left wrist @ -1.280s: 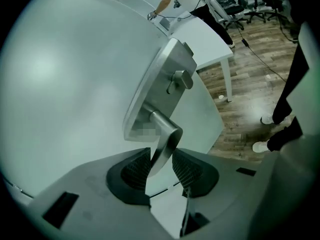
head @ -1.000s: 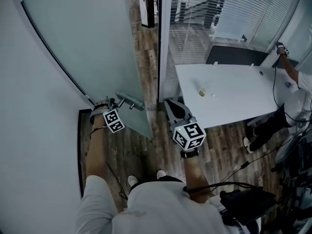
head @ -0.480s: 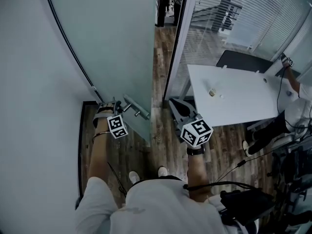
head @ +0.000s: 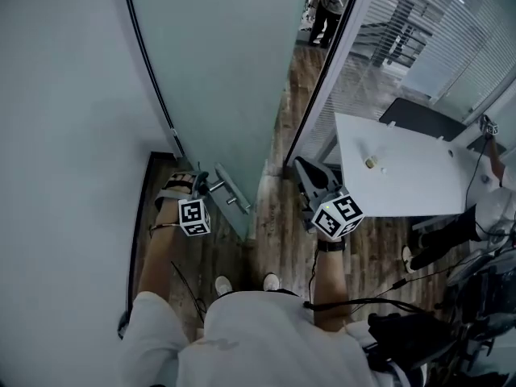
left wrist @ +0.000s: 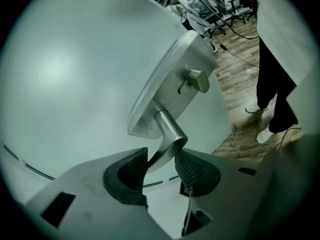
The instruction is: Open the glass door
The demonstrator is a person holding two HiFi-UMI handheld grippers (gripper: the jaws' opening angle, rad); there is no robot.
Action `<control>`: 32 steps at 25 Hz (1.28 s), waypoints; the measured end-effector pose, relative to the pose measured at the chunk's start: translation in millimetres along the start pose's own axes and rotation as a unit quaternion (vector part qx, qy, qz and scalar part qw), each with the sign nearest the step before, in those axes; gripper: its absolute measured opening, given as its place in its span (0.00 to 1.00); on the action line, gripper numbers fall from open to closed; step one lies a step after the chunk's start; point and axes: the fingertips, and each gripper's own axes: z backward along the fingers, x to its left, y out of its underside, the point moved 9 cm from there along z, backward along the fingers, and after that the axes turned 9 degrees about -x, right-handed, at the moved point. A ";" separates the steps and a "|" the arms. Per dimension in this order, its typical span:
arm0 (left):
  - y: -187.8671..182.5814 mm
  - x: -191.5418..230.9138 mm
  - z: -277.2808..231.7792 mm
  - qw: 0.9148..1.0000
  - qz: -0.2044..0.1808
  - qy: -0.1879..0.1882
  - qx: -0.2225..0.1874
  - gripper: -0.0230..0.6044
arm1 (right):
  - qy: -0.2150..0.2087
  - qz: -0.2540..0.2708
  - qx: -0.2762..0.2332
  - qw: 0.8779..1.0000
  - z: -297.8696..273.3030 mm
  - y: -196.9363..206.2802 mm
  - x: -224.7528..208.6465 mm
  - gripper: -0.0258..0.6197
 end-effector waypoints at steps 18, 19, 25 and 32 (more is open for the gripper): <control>115.8 -20.2 137.2 0.985 0.149 -0.088 0.007 0.34 | -0.239 0.109 0.203 0.943 -110.2 124.1 123.1 0.03; 123.3 -22.7 148.4 0.977 0.188 -0.104 0.001 0.34 | -0.255 0.117 0.212 0.936 -115.2 133.4 131.4 0.03; 153.7 -36.2 219.6 0.873 0.426 -0.226 -0.069 0.34 | -0.341 0.185 0.252 0.887 -147.0 165.2 188.5 0.19; 174.2 -86.5 287.0 0.740 0.568 -0.348 -0.096 0.24 | -0.393 0.297 0.285 0.822 -177.3 202.5 260.2 0.18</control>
